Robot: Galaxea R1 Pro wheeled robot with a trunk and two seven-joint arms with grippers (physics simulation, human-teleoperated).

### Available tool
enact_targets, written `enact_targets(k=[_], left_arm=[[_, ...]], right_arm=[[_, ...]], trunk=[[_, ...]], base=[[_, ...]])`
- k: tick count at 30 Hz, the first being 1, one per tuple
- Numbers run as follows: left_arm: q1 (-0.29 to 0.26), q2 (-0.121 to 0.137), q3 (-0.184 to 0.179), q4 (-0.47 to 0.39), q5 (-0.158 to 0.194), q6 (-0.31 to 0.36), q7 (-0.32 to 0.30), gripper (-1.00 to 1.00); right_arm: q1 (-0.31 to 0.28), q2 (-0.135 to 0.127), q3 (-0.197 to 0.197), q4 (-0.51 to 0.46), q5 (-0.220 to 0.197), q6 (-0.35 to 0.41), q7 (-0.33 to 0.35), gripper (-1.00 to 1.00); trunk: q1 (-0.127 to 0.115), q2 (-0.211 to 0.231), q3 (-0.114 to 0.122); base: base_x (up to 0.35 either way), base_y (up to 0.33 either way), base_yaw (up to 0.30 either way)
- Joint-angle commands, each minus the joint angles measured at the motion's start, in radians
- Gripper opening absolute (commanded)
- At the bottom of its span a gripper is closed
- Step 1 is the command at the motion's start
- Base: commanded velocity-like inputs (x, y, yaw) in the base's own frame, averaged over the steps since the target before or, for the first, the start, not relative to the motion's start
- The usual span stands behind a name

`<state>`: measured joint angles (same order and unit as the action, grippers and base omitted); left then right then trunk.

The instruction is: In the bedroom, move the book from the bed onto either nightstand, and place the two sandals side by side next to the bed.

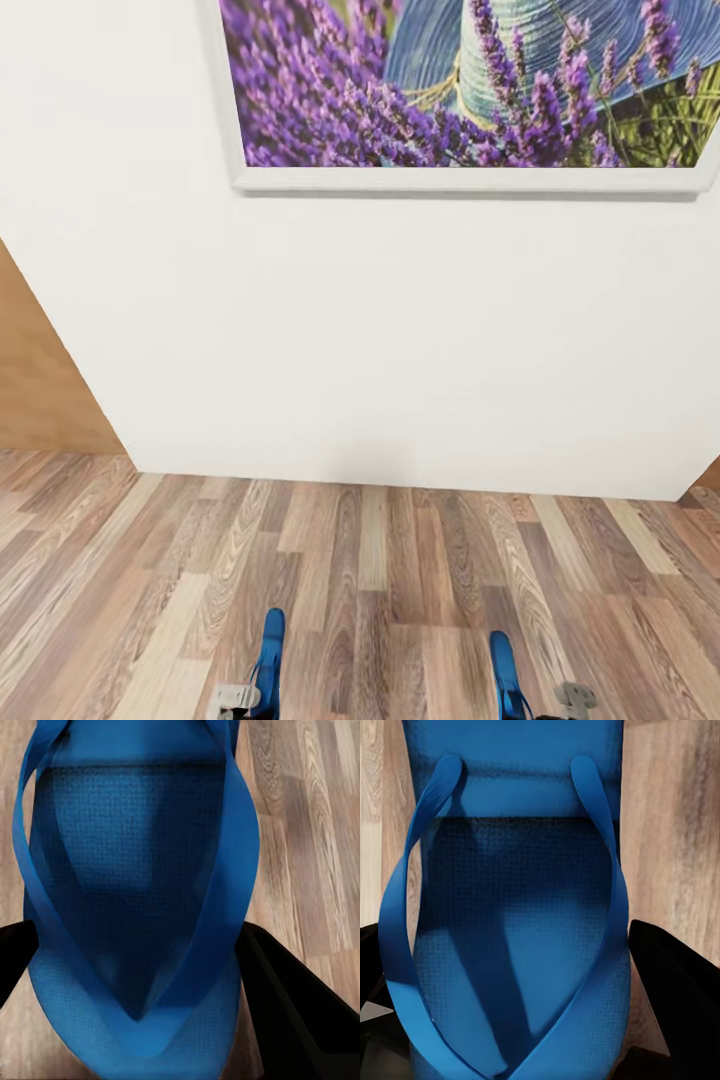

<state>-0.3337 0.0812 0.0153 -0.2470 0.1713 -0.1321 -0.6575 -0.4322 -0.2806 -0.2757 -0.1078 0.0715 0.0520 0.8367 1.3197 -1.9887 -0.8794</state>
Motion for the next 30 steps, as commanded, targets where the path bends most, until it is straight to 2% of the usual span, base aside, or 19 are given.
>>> enact_targets(k=[1, 18, 30], left_arm=[[-0.001, 0.0, 0.002, 0.001, 0.002, -0.003, -0.004, -1.0], [-0.001, 0.0, 0.002, 0.0, 0.002, -0.003, -0.004, -1.0], [-0.001, 0.0, 0.002, 0.0, 0.002, -0.003, -0.004, -1.0]], right_arm=[[0.0, 0.0, -0.01, -0.001, 0.007, 0.006, 0.004, -1.0], [0.0, 0.0, -0.01, -0.002, 0.007, 0.006, 0.004, -1.0], [0.0, 0.001, -0.01, -0.001, 0.007, 0.006, 0.004, -1.0]], trunk=[[0.0, 0.0, -0.001], [0.0, 0.0, -0.001], [0.0, 0.0, -0.001]], base=[[0.328, 0.0, 0.0], [0.328, 0.0, 0.002], [0.328, 0.0, 0.075]])
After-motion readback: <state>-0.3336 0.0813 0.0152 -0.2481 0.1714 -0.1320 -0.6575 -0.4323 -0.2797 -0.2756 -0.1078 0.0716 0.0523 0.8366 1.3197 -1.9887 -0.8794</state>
